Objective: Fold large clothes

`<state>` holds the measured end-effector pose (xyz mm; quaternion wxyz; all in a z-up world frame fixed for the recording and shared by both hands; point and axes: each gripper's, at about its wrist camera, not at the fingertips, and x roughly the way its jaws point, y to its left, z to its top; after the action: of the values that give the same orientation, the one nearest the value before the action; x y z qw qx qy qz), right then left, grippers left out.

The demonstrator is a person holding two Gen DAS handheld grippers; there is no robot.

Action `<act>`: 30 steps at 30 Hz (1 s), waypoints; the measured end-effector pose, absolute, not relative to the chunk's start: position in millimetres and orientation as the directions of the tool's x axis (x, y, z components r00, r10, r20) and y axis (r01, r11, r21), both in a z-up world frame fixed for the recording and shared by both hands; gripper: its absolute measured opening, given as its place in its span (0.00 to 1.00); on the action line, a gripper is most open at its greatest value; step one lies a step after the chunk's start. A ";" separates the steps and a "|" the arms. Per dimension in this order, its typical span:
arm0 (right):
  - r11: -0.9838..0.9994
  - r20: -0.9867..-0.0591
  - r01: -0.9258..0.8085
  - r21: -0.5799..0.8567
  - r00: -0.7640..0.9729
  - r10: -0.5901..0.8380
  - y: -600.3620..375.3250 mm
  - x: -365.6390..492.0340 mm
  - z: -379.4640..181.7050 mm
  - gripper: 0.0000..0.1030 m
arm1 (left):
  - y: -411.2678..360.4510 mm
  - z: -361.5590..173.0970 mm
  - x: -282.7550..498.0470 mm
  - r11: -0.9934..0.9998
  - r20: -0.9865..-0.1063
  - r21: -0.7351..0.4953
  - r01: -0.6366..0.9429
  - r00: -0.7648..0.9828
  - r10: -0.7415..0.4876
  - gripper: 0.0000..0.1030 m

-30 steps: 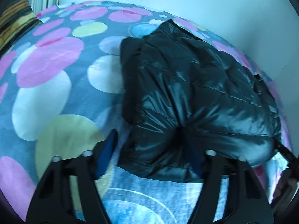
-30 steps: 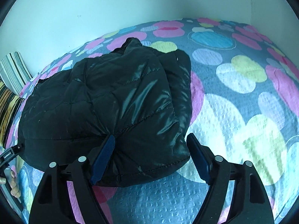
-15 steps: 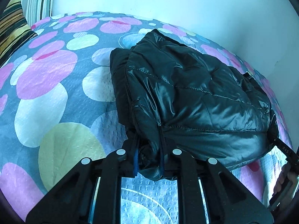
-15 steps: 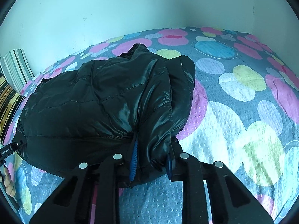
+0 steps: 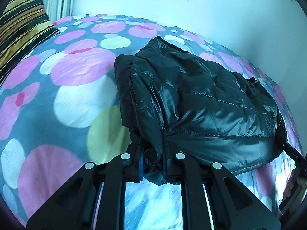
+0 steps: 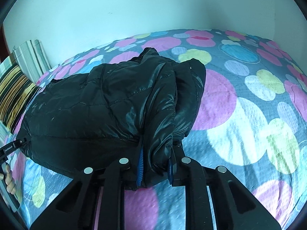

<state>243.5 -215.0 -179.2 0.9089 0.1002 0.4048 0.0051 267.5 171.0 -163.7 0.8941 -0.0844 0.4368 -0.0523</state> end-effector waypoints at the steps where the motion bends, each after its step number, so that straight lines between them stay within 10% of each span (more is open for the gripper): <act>1: 0.981 -0.735 0.058 0.186 0.671 0.100 -209.5 238.8 -178.8 0.19 | 175.7 -162.5 260.7 0.981 -0.773 -0.195 0.016 0.613 -0.164 0.13; 30: 0.979 -0.733 -0.056 0.194 0.655 0.183 -167.0 148.0 -173.1 0.19 | 218.4 -165.6 186.8 0.979 -0.784 -0.198 -0.045 0.606 -0.131 0.13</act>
<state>148.0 -167.0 -173.1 0.9065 0.0772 0.4098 0.0659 186.8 218.4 -165.6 0.8907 -0.0991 0.4430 -0.0242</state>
